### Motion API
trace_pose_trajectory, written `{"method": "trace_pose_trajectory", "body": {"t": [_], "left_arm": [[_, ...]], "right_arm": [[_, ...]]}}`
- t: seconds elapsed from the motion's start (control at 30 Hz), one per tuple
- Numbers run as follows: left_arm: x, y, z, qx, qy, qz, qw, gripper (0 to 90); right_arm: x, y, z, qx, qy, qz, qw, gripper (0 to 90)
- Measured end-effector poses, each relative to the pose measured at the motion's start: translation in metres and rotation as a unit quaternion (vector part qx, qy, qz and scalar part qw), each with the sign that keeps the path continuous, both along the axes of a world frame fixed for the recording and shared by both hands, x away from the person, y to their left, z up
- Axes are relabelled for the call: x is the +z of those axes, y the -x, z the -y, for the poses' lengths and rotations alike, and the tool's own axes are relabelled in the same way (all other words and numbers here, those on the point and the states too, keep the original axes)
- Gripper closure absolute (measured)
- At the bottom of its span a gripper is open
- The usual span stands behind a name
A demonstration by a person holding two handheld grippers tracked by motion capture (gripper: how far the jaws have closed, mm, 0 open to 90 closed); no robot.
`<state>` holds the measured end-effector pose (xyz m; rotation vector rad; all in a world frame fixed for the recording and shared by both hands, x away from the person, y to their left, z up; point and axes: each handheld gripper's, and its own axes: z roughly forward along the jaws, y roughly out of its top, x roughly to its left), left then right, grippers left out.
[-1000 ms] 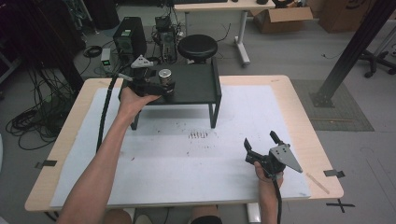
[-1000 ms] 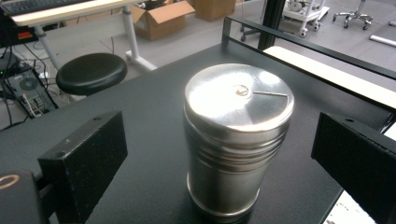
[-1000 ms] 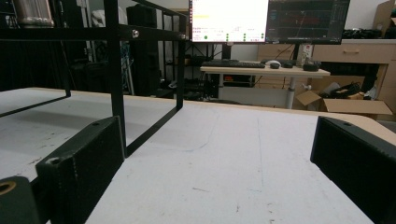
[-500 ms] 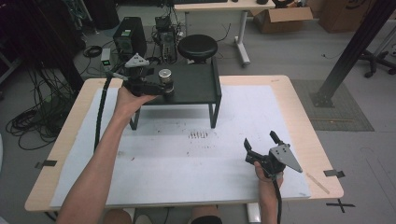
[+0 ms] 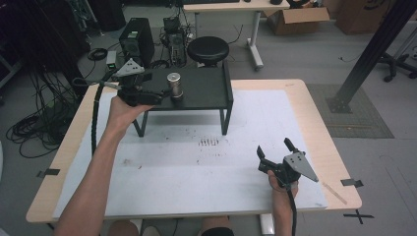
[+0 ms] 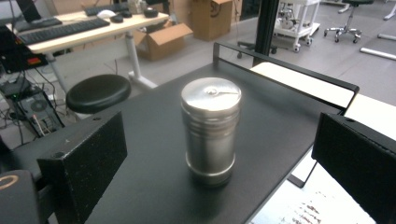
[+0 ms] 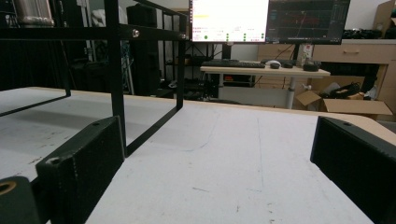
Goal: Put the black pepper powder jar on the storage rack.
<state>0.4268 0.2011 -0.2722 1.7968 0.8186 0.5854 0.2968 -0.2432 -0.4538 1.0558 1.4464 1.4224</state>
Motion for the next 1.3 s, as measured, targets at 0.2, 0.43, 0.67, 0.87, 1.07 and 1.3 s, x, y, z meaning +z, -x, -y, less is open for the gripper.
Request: {"method": "trace_pose_trajectory", "body": {"t": [0.2, 0.43, 0.67, 0.87, 1.07, 1.3], "left_arm": [[0.001, 0.019, -0.018, 0.006, 0.005, 0.012, 0.9999, 3.8], [0.000, 0.036, -0.037, 0.018, 0.021, 0.018, 0.9994, 3.9], [-0.003, 0.053, -0.050, 0.028, 0.033, 0.032, 0.9986, 4.0], [-0.007, 0.068, -0.058, 0.032, 0.039, 0.041, 0.9979, 4.0], [-0.017, 0.085, -0.067, 0.040, 0.044, 0.048, 0.9970, 4.1], [-0.035, 0.096, -0.079, 0.059, 0.045, 0.050, 0.9960, 4.2]], "right_arm": [[0.000, 0.000, 0.000, 0.000, 0.000, 0.000, 1.0000, 2.4], [0.000, 0.000, 0.000, 0.000, 0.001, 0.000, 1.0000, 2.4], [0.000, 0.000, 0.000, 0.000, 0.001, 0.000, 1.0000, 2.4], [0.000, 0.000, 0.000, 0.000, 0.001, 0.000, 1.0000, 2.4], [0.000, 0.000, 0.000, 0.000, 0.001, 0.000, 1.0000, 2.4], [0.000, 0.000, 0.000, 0.000, 0.001, 0.000, 1.0000, 2.5]]}}
